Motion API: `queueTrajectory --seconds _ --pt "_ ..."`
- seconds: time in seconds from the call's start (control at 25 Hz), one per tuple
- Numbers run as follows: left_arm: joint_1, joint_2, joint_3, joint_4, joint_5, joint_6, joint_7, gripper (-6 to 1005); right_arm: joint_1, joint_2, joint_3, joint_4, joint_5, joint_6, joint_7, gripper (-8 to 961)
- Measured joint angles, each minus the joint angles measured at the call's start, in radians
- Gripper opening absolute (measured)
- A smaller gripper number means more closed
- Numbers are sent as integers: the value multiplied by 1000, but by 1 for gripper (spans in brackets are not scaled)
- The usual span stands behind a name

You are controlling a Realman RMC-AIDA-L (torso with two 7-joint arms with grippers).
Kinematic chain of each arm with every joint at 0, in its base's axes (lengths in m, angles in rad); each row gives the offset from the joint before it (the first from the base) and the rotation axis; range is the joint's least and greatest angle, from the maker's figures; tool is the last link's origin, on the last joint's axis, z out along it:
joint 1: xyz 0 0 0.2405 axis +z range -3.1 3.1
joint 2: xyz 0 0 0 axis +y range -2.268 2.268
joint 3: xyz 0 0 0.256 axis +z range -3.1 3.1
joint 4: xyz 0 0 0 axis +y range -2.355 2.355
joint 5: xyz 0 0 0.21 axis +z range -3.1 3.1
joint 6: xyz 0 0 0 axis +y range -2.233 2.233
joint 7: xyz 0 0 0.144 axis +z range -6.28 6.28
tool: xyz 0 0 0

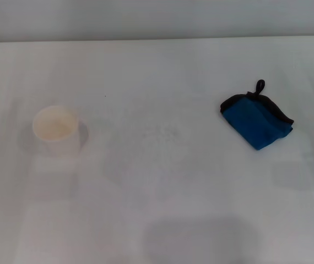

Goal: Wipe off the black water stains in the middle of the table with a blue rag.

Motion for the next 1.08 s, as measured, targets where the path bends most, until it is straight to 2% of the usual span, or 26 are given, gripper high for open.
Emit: queueTrajectory --seconds 1.08 --pt "-19 -2 0 7 -42 -32 0 889 6 -1 26 -1 2 -25 0 706"
